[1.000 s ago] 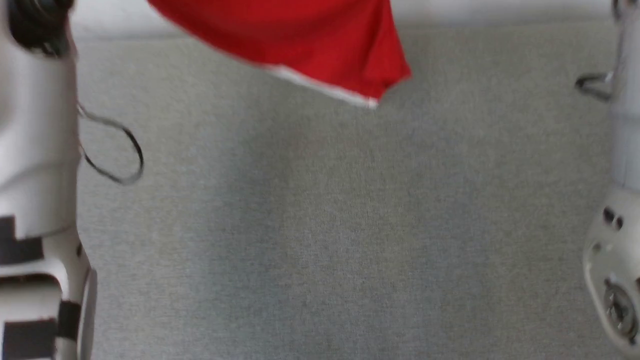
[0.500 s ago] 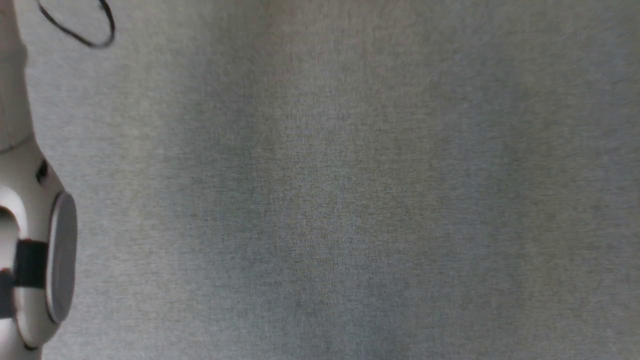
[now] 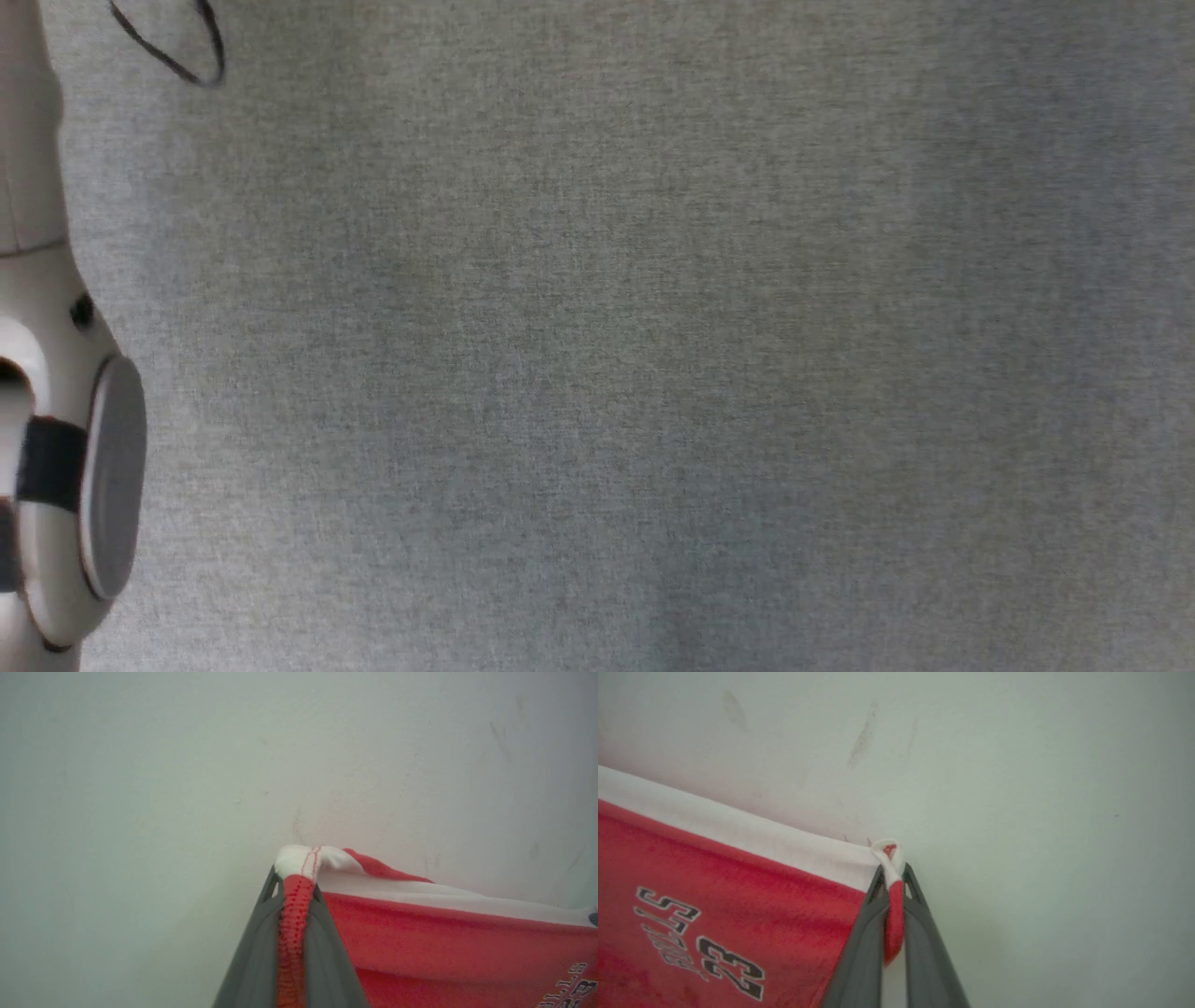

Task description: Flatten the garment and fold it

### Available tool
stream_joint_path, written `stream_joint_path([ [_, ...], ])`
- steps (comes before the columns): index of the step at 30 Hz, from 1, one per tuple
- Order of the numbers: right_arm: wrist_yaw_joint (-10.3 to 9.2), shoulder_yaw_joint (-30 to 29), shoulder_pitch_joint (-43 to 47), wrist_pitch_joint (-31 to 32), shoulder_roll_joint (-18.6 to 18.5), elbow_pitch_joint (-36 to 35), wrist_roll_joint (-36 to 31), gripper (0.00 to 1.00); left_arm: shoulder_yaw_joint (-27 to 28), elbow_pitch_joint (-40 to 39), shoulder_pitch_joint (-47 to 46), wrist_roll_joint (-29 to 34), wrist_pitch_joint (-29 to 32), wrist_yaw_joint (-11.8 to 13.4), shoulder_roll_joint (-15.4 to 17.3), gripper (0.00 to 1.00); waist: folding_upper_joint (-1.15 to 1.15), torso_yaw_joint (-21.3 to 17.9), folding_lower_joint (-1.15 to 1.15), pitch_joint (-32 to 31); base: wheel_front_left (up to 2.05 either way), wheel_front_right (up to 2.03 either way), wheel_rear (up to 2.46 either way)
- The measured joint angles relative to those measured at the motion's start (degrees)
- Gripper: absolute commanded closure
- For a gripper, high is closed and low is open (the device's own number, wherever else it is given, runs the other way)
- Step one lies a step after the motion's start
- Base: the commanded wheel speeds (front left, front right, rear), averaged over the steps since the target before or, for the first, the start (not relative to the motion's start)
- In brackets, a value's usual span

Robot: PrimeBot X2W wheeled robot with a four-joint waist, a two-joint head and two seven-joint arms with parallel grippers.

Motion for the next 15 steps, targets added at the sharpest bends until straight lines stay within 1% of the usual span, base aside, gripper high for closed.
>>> stream_joint_path([
  [2, -0.02, 2.3, 1.8, -0.8, -0.5, 0.5, 1.7, 1.0, 0.0, 1.0, 1.9, -0.5, 0.0, -1.0, 0.3, 1.0, 0.0, 0.2, 0.0, 0.0, 0.0, 0.0, 0.0],
  [4, -0.02, 4.2, 4.4, -1.2, -1.0, 0.1, 4.8, 1.0, -0.4, 1.4, 4.3, -1.1, 0.4, -1.9, 0.6, 1.0, 0.0, 0.3, -0.01, -0.5, 0.0, 0.0, 0.0],
  [7, -0.05, 7.0, 9.8, -1.0, -2.5, -3.4, 10.3, 1.0, -1.2, 0.5, 8.6, -2.5, 1.4, -3.2, 0.9, 1.0, 0.0, 0.5, -0.01, -2.0, 0.0, 0.0, 0.0],
  [11, -0.08, 9.0, 19.7, 1.3, -5.2, -13.0, 17.5, 1.0, -2.0, -4.2, 16.7, -4.8, 3.3, -3.8, 1.1, 1.0, 0.0, 0.8, -0.03, -5.1, 0.0, 0.0, 0.0],
  [15, -0.08, 8.3, 34.2, 4.8, -6.1, -24.6, 22.5, 1.0, -1.8, -11.7, 27.2, -7.4, 4.1, -4.1, 1.1, 1.0, 0.0, 1.0, -0.03, -8.6, 0.0, 0.0, 0.0],
])
